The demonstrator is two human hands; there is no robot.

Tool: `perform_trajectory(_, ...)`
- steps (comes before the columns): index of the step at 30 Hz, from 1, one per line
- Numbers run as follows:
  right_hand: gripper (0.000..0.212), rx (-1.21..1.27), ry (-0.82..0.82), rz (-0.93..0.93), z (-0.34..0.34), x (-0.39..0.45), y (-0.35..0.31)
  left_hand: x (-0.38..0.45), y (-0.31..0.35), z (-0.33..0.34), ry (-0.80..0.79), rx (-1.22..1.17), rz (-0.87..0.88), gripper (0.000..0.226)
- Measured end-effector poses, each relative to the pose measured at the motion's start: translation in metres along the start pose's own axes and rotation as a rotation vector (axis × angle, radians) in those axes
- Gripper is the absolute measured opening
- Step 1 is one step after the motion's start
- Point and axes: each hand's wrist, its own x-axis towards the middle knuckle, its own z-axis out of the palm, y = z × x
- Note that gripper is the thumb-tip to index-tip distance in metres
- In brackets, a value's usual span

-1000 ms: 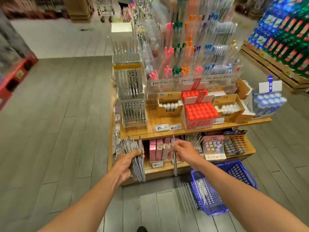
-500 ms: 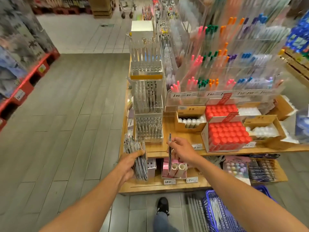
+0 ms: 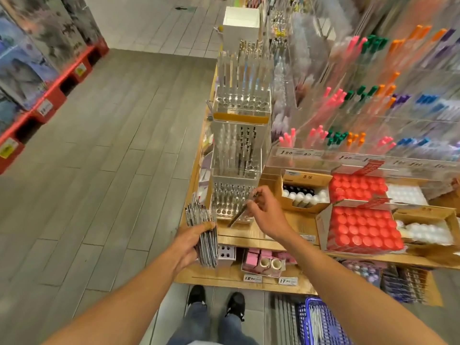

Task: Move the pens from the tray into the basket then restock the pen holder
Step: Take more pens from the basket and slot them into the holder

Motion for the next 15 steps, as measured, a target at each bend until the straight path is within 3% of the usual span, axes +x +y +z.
perform_trajectory(3, 0.008, -0.051, 0.027, -0.076, 0.007, 0.011, -0.007, 0.005, 0.004, -0.007, -0.009, -0.027, -0.02, 0.029)
perform_trajectory(5, 0.005, -0.208, 0.035, -0.139, 0.011, 0.019, -0.008, 0.007, 0.007, -0.009, -0.031, -0.023, -0.034, 0.039)
perform_trajectory(7, 0.015, -0.37, 0.024, -0.152, 0.015, 0.027, -0.009, 0.012, 0.013, -0.011, -0.048, -0.011, -0.049, 0.044)
perform_trajectory(10, 0.017, -0.531, -0.017, -0.164, 0.021, 0.033, -0.008, 0.021, 0.018, -0.013, -0.051, 0.008, -0.066, 0.037)
perform_trajectory(15, 0.014, -0.584, 0.005, -0.202, 0.027, 0.032, -0.006, 0.026, 0.025, -0.015, -0.069, 0.042, -0.097, 0.033)
